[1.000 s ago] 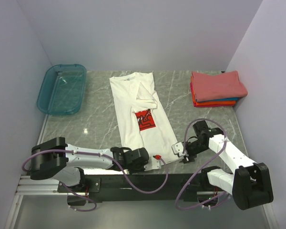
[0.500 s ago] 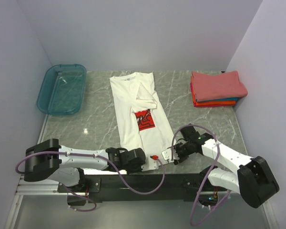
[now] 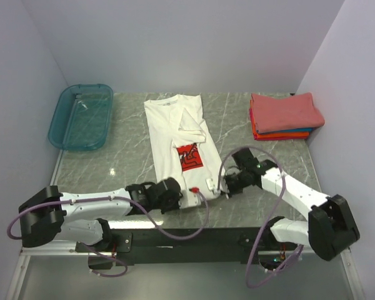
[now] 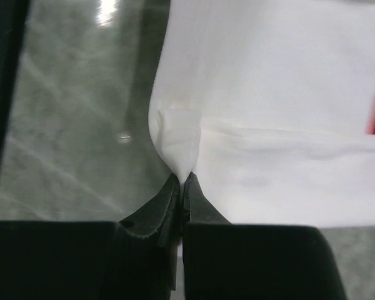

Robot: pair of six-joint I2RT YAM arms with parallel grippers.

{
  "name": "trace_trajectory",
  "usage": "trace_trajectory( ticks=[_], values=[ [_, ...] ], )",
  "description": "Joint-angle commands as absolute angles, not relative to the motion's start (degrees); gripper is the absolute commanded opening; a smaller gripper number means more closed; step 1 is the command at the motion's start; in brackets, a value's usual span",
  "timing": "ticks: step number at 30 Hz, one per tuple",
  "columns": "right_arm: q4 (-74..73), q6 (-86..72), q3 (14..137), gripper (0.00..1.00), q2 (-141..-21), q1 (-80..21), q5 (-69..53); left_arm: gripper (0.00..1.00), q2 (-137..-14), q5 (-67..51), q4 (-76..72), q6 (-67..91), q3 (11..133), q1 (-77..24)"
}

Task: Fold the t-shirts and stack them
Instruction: Fold the tshirt

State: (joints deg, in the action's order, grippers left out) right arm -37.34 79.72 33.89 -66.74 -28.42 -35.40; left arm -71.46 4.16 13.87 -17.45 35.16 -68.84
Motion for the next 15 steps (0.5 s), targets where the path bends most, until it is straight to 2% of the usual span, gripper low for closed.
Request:
trace_trajectory(
  ticks=[1,5,11,15],
  values=[
    [-38.15,73.5,44.37,0.0,-71.61,-26.2,-37.8,0.0,-70.57,3.08,11.35,-23.54,38.75,-61.37],
    [-36.13,68.3,54.47,0.0,-81.01,-23.65,-35.95,0.0,-72.07,-0.68,7.32,-27.14,40.95,-48.73],
    [-33.67,58.37,73.7,0.0,-96.57,-22.15,-33.75,0.0,-81.11,-4.21,3.17,-31.81,46.84,-38.17],
    [-32.09,53.44,80.15,0.0,-104.13,-22.06,-31.29,0.0,-86.04,-5.71,1.93,-32.52,51.49,-33.84]
  ],
)
